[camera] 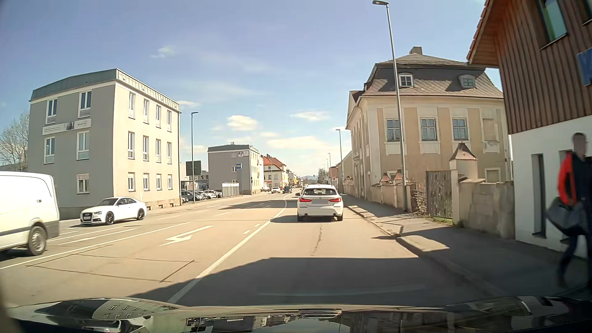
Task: Follow the waypoints while adhering to traffic rules and regulations
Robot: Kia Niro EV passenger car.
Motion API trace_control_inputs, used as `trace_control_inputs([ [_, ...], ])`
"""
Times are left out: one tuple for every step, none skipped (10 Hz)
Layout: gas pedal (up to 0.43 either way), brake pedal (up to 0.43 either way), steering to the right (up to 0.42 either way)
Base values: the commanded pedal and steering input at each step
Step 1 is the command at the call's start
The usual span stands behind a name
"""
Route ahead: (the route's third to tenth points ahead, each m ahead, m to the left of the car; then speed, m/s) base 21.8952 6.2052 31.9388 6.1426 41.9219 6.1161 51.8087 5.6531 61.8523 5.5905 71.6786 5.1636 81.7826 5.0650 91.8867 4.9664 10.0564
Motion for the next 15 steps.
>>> trace_control_inputs([
  [0.197, 0.0, 0.01],
  [0.197, 0.0, 0.009],
  [0.197, 0.0, 0.008],
  [0.197, 0.0, 0.008],
  [0.197, 0.0, 0.008],
  [0.197, 0.0, 0.008],
  [0.209, 0.0, 0.008],
  [0.209, 0.0, 0.007],
  [0.209, 0.0, 0.005],
  [0.209, 0.0, 0.0],
  [0.209, 0.0, -0.001],
  [0.209, 0.0, -0.001],
  [0.209, 0.0, -0.001],
  [0.209, 0.0, -0.002],
  [0.209, 0.0, -0.002],
])
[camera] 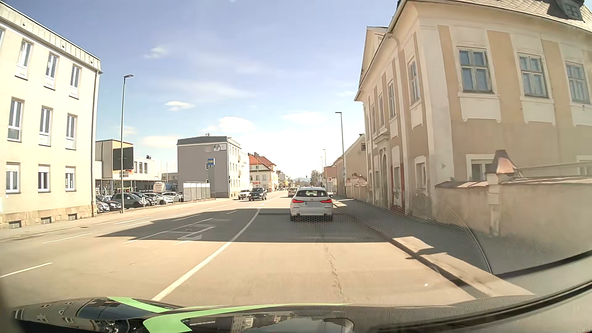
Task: Follow the waypoints while adhering to traffic rules and regulations
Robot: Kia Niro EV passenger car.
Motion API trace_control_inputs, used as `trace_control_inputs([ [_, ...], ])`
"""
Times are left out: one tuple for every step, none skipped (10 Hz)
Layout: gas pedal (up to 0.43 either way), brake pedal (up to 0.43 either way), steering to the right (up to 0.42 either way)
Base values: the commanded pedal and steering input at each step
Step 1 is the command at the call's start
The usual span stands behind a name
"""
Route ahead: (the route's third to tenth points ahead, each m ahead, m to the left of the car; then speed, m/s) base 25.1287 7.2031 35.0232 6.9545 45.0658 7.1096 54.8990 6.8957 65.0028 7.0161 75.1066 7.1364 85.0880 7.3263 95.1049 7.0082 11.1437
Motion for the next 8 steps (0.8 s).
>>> trace_control_inputs([
  [0.197, 0.0, -0.002],
  [0.197, 0.0, -0.002],
  [0.177, 0.0, -0.002],
  [0.118, 0.0, -0.002],
  [0.059, 0.0, -0.002],
  [0.059, 0.0, -0.002],
  [0.059, 0.0, -0.001],
  [0.059, 0.0, -0.001],
])
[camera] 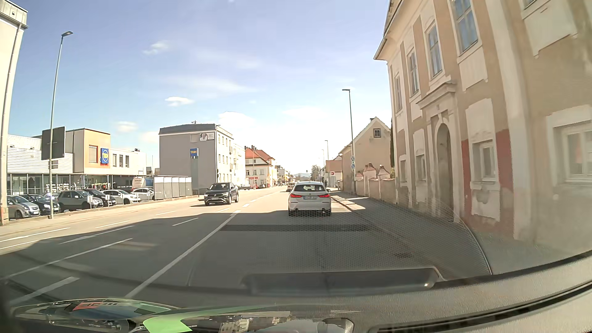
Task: Follow the waypoints while adhering to traffic rules and regulations
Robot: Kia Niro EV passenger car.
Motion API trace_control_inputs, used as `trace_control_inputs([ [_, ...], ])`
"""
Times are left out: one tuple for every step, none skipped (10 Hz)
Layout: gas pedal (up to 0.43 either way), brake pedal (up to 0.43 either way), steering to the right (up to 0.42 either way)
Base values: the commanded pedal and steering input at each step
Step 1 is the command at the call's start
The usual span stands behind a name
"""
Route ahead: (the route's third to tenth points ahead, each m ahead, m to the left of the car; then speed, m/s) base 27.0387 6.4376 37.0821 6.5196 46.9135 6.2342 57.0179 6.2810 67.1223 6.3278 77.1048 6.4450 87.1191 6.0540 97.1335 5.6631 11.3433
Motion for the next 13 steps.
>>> trace_control_inputs([
  [0.059, 0.0, -0.001],
  [0.067, 0.0, -0.002],
  [0.067, 0.0, -0.001],
  [0.067, 0.0, 0.001],
  [0.067, 0.0, 0.001],
  [0.067, 0.0, 0.001],
  [0.067, 0.0, 0.001],
  [0.067, 0.0, 0.001],
  [0.067, 0.0, 0.001],
  [0.067, 0.0, 0.001],
  [0.067, 0.0, 0.001],
  [0.067, 0.0, 0.001],
  [0.067, 0.0, 0.001],
])
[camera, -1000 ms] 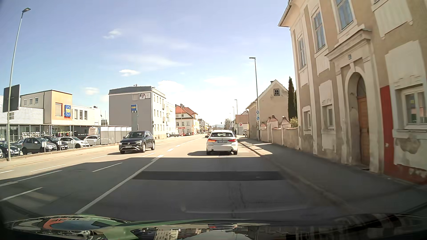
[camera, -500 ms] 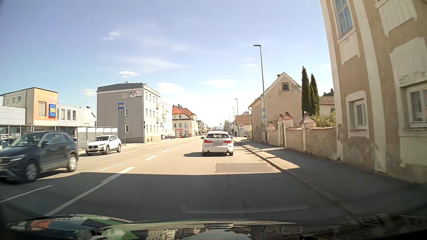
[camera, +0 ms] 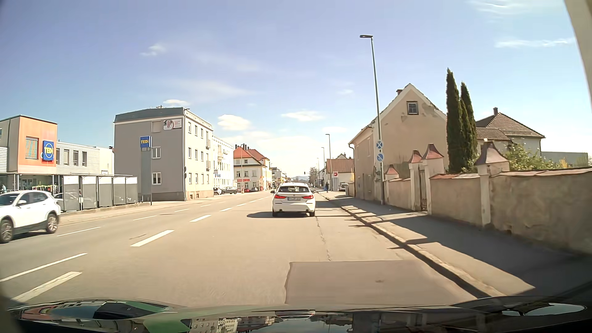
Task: Follow the waypoints while adhering to traffic rules and regulations
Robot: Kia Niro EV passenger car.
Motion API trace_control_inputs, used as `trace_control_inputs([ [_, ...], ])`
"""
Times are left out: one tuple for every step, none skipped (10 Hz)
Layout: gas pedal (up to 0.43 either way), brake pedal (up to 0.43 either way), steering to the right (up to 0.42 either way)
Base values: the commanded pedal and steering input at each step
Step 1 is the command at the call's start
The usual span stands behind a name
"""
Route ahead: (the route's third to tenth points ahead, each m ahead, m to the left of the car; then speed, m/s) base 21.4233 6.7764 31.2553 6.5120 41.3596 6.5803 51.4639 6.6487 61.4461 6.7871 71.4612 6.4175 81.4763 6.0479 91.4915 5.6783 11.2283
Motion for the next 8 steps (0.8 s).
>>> trace_control_inputs([
  [0.067, 0.0, 0.002],
  [0.067, 0.0, 0.002],
  [0.067, 0.0, 0.001],
  [0.067, 0.0, 0.0],
  [0.079, 0.0, 0.0],
  [0.079, 0.0, 0.0],
  [0.079, 0.0, 0.0],
  [0.087, 0.0, 0.0],
])
